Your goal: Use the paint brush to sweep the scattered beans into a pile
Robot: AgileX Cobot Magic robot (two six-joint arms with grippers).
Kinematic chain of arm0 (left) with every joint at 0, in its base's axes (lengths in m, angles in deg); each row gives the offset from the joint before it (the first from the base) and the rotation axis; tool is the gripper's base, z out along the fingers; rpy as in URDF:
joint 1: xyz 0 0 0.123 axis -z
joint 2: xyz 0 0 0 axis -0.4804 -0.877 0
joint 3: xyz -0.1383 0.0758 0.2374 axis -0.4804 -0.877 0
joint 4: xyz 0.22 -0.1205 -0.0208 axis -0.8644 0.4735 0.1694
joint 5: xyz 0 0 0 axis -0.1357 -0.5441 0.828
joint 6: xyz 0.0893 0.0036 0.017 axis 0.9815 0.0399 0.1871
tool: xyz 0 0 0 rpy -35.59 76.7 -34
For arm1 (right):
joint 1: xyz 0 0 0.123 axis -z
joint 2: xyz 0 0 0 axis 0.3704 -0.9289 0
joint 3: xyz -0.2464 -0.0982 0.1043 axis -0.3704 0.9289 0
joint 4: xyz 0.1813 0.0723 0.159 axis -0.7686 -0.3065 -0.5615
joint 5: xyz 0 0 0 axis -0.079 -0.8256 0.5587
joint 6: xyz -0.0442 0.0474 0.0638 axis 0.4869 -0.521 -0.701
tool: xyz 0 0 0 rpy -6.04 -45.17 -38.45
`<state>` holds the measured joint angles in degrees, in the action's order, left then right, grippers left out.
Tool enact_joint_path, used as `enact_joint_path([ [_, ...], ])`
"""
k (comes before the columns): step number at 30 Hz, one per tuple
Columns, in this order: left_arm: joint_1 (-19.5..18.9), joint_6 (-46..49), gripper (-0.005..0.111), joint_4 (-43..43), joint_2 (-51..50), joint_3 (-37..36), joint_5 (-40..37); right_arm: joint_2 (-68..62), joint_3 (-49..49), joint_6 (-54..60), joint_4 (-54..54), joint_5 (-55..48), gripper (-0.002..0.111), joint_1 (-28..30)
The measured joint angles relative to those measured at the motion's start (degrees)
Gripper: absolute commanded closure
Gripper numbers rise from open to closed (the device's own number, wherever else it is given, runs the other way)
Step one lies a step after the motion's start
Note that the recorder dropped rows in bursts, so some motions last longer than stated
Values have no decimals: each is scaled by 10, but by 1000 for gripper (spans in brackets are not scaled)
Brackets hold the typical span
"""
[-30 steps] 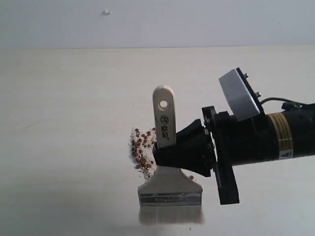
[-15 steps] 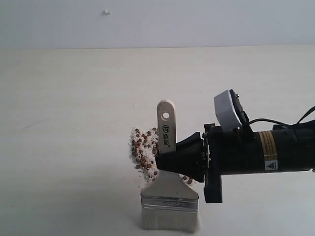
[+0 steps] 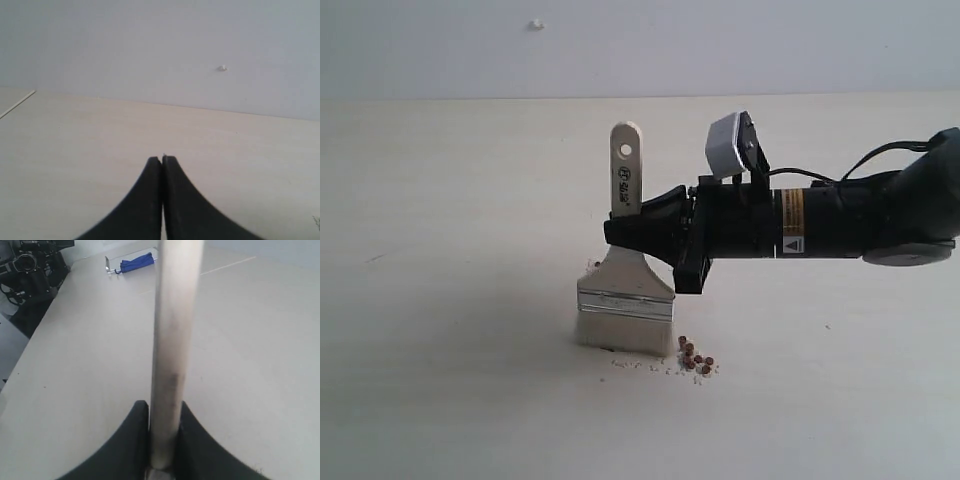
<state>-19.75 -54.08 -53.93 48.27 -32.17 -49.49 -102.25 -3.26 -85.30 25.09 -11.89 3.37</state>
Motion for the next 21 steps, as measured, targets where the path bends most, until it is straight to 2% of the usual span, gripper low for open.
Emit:
enact_joint_path([
  [10, 0, 0, 107, 0, 0, 0, 0, 37, -32, -81, 64, 8, 108, 0],
  [16, 0, 0, 107, 0, 0, 0, 0, 106, -33, -184, 208, 10, 108, 0],
  [21, 0, 0, 107, 0, 0, 0, 0, 121, -30, -224, 310, 14, 108, 0],
])
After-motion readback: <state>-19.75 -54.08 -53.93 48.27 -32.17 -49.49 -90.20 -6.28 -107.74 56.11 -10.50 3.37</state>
